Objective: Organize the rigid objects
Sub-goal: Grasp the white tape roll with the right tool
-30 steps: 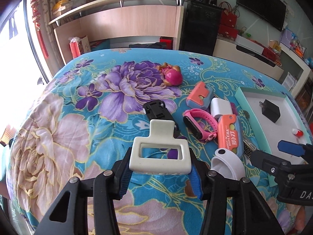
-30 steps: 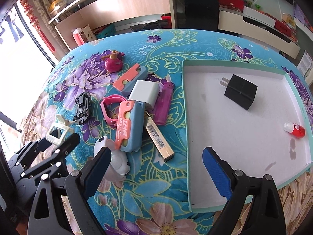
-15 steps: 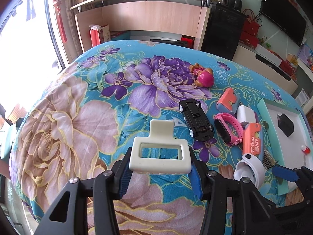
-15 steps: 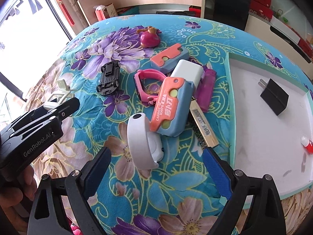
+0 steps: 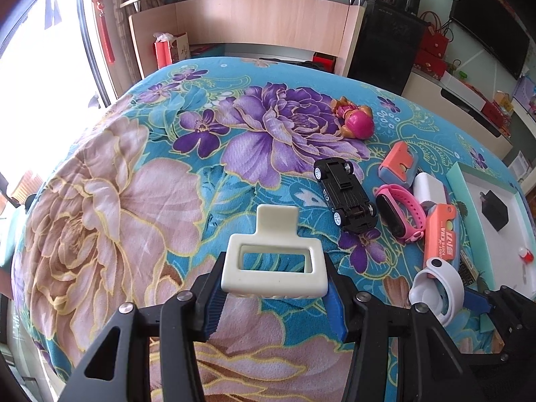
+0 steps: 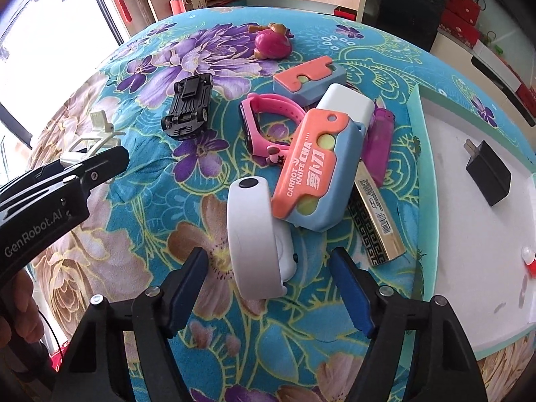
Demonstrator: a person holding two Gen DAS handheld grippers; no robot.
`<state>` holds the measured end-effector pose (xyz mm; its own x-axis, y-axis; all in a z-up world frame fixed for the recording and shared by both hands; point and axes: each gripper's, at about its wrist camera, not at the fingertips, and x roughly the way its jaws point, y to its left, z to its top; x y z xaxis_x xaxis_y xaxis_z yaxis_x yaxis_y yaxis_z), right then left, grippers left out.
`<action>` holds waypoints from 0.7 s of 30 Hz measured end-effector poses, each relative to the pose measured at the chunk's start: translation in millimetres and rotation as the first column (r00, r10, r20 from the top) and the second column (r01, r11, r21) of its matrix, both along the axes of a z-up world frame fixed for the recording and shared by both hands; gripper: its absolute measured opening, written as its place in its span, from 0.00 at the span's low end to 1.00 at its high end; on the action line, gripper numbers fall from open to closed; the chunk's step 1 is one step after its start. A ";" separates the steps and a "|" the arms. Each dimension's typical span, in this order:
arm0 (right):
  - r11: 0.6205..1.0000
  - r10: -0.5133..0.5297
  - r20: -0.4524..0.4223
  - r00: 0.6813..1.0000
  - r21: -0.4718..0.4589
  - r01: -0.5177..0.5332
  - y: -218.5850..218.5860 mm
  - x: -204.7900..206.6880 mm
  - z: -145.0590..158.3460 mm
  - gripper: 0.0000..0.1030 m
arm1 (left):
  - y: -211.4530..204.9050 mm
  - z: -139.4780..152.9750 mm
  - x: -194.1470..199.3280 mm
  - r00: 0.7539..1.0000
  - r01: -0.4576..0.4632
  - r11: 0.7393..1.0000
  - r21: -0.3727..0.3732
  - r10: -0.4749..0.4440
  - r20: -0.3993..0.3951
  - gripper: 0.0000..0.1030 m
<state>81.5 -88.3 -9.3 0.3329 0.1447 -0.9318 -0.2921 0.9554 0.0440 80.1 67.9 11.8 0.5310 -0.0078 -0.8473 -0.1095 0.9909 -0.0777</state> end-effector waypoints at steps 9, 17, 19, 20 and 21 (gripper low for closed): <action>1.000 -0.006 0.033 0.999 -0.006 0.006 -3.7 0.6 5.4 0.44 | 1.8 -5.4 1.1 1.000 -0.006 1.000 0.003 0.006 -0.017 0.52; 1.000 -0.002 0.031 1.000 0.030 0.001 -5.1 4.6 14.6 0.37 | -0.4 -2.5 0.4 1.000 -0.001 1.000 0.003 0.001 -0.006 0.52; 0.999 -0.001 0.042 0.999 0.048 -0.001 -6.0 4.8 20.9 0.37 | -0.4 0.5 -0.8 1.000 0.000 1.000 0.002 0.000 0.004 0.52; 0.998 0.002 0.053 0.999 0.056 -0.005 -8.1 2.4 25.9 0.37 | -0.5 2.3 -1.5 1.000 0.001 1.000 0.002 -0.001 0.010 0.52; 0.998 0.003 0.066 0.998 0.063 -0.007 -8.6 0.3 30.3 0.37 | -0.9 4.4 -2.1 1.000 0.001 1.000 0.002 -0.001 0.015 0.52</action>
<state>81.8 -96.9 21.0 0.3921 0.2046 -0.8969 -0.3009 0.9499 0.0852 78.0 67.0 16.2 0.5438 -0.0067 -0.8392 -0.1072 0.9912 -0.0774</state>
